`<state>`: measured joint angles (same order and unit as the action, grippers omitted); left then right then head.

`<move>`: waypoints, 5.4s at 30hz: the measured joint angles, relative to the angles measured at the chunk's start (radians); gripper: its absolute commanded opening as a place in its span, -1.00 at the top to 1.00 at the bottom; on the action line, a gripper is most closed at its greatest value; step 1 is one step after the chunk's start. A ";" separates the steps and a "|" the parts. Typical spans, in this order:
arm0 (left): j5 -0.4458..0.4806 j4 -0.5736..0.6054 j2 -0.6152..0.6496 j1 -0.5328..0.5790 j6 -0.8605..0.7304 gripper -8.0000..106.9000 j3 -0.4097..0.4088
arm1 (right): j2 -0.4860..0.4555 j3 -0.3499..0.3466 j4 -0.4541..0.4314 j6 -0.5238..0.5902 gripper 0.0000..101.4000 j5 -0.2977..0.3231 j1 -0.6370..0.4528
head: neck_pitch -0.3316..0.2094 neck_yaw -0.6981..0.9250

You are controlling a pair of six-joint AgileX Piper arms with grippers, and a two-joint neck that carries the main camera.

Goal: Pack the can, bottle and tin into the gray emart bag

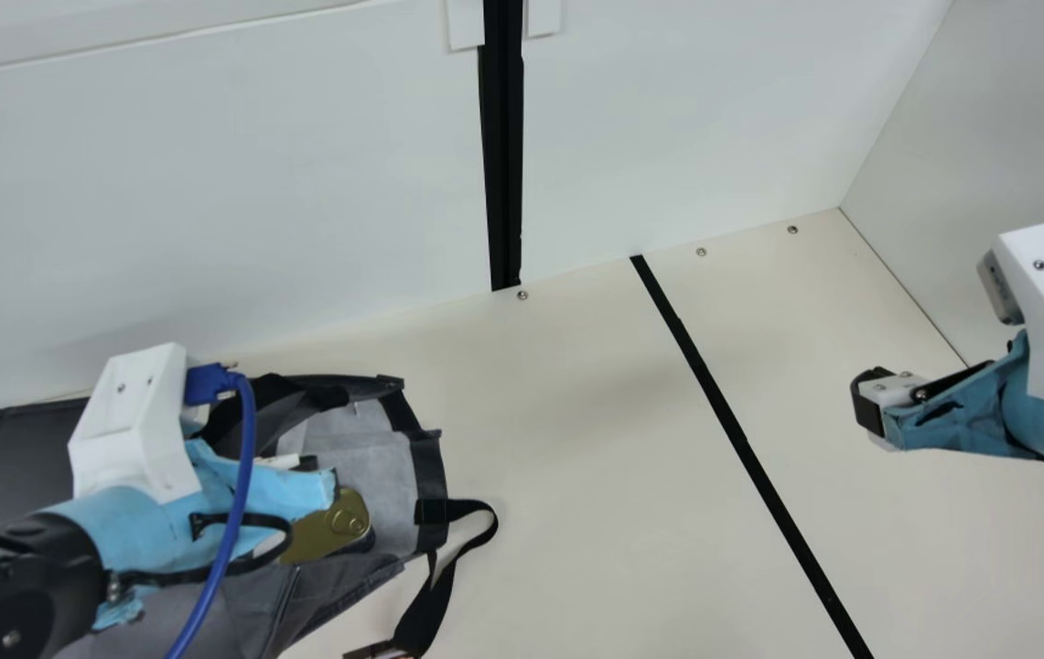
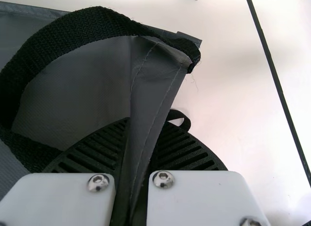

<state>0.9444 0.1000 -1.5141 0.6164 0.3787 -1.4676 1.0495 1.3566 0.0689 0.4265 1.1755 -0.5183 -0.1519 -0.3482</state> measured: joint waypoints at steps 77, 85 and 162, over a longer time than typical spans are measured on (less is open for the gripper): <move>0.000 0.000 0.000 0.000 0.000 0.68 0.000 | 0.204 -0.107 0.457 0.338 -0.79 -0.147 -0.034 | 0.000 0.000; 0.000 0.000 0.000 0.000 0.000 0.68 0.000 | 0.239 -0.155 0.532 0.421 -0.79 -0.196 -0.020 | 0.000 0.000; 0.000 0.000 0.000 0.000 0.000 0.68 0.000 | 0.664 -0.153 0.828 0.795 -0.79 -0.242 0.258 | 0.000 0.000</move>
<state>0.9444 0.1000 -1.5141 0.6164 0.3787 -1.4676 1.7131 1.2039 0.8968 1.2215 0.9338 -0.2599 -0.1519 -0.3482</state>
